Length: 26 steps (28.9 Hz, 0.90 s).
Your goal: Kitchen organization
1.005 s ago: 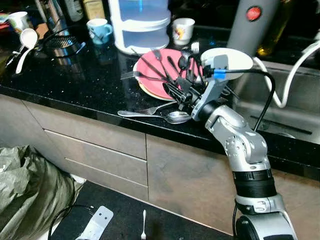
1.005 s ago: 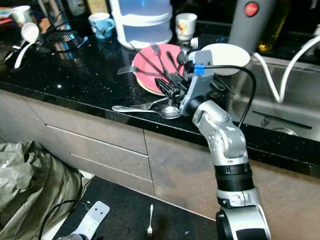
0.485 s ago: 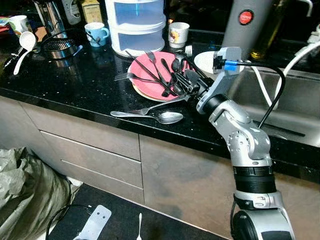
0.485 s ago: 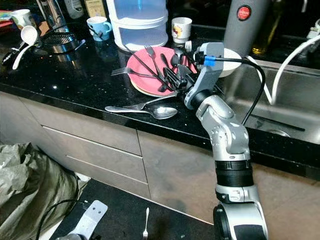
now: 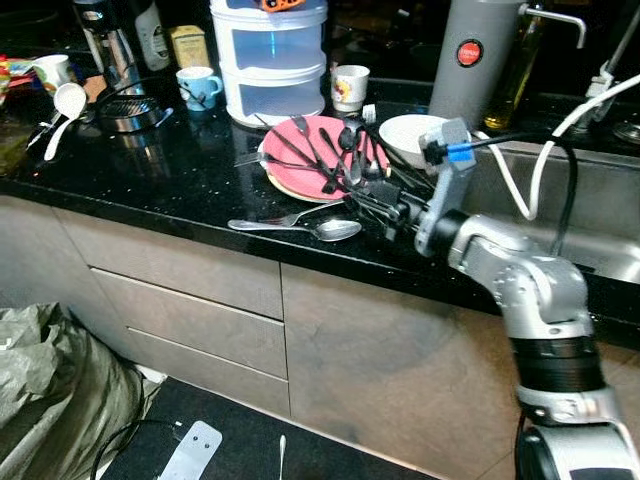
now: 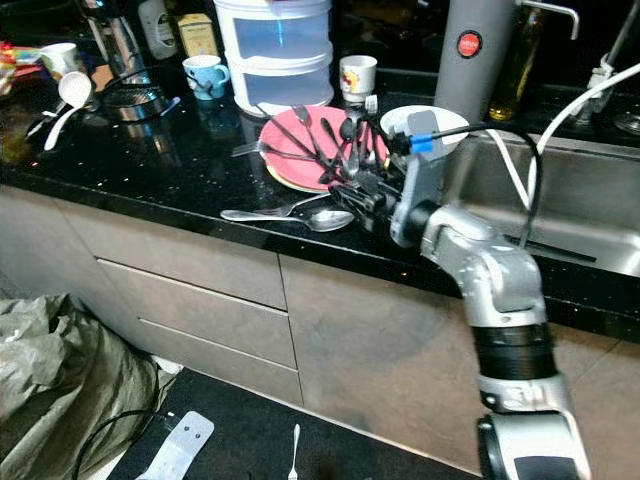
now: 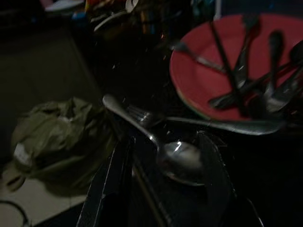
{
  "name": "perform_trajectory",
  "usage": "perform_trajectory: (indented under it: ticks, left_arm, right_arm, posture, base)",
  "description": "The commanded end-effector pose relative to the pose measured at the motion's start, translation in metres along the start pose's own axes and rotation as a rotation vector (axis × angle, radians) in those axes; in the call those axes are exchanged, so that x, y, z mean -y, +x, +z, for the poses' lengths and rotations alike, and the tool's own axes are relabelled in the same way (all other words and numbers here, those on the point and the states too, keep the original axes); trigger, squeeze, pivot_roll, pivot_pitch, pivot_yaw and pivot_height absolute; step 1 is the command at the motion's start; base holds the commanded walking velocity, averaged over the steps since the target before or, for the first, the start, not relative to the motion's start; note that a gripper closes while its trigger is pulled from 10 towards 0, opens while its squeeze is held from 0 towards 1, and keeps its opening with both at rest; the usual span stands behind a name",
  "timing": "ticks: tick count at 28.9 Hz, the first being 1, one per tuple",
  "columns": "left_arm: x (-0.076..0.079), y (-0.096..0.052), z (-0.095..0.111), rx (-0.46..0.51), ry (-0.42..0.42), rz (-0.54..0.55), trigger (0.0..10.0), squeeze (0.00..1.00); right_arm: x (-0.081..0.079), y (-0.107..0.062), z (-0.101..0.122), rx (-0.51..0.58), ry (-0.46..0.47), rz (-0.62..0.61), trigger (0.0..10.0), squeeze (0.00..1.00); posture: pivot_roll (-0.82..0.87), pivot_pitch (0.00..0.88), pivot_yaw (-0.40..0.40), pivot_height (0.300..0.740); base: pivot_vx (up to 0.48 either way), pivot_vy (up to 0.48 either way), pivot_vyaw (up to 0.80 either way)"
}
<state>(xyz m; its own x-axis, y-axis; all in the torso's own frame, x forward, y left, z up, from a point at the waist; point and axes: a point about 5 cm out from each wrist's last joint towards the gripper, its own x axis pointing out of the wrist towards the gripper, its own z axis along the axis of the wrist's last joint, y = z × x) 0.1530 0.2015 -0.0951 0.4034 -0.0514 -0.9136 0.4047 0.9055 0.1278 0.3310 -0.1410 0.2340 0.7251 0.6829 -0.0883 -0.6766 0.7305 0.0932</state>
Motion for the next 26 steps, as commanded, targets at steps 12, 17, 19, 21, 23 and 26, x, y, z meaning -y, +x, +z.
perform_trajectory:
  ticks: [12, 17, 19, 21, 23, 26]
  left_arm:
    - [-0.002, 0.000, -0.001, -0.009, 0.021, -0.004, 10.0, 0.00]
    - [-0.001, 0.000, -0.001, -0.008, 0.023, -0.006, 10.0, 0.00]
    - [-0.001, 0.000, -0.001, -0.008, 0.025, -0.006, 10.0, 0.00]
    - [-0.001, 0.000, -0.001, -0.007, 0.026, -0.006, 10.0, 0.00]
    - [-0.001, 0.000, 0.000, -0.007, 0.025, -0.006, 10.0, 0.00]
    - [-0.001, 0.000, 0.000, -0.006, 0.025, -0.006, 10.0, 0.00]
  right_arm:
    - [-0.003, 0.014, -0.029, -0.121, 0.120, -0.134, 10.0, 0.00]
    - [0.006, 0.009, -0.028, -0.134, 0.117, -0.195, 10.0, 0.00]
    - [0.007, 0.009, -0.027, -0.134, 0.118, -0.208, 10.0, 0.00]
    - [0.008, 0.009, -0.027, -0.136, 0.115, -0.218, 10.0, 0.00]
    - [0.007, 0.009, -0.028, -0.148, 0.116, -0.220, 10.0, 0.00]
    - [0.006, 0.009, -0.030, -0.165, 0.120, -0.220, 10.0, 0.00]
  posture:
    - [-0.01, 0.018, 0.007, 0.740]
    - [-0.02, 0.019, 0.005, 0.740]
    - [-0.02, 0.019, 0.005, 0.740]
    - [-0.02, 0.019, 0.005, 0.740]
    - [-0.02, 0.020, 0.004, 0.740]
    - [-0.02, 0.020, 0.003, 0.740]
  base:
    - [0.000, 0.000, 0.00]
    - [0.000, 0.000, 0.00]
    - [0.000, 0.000, 0.00]
    - [0.000, 0.000, 0.00]
    - [0.000, 0.000, 0.00]
    - [0.000, 0.000, 0.00]
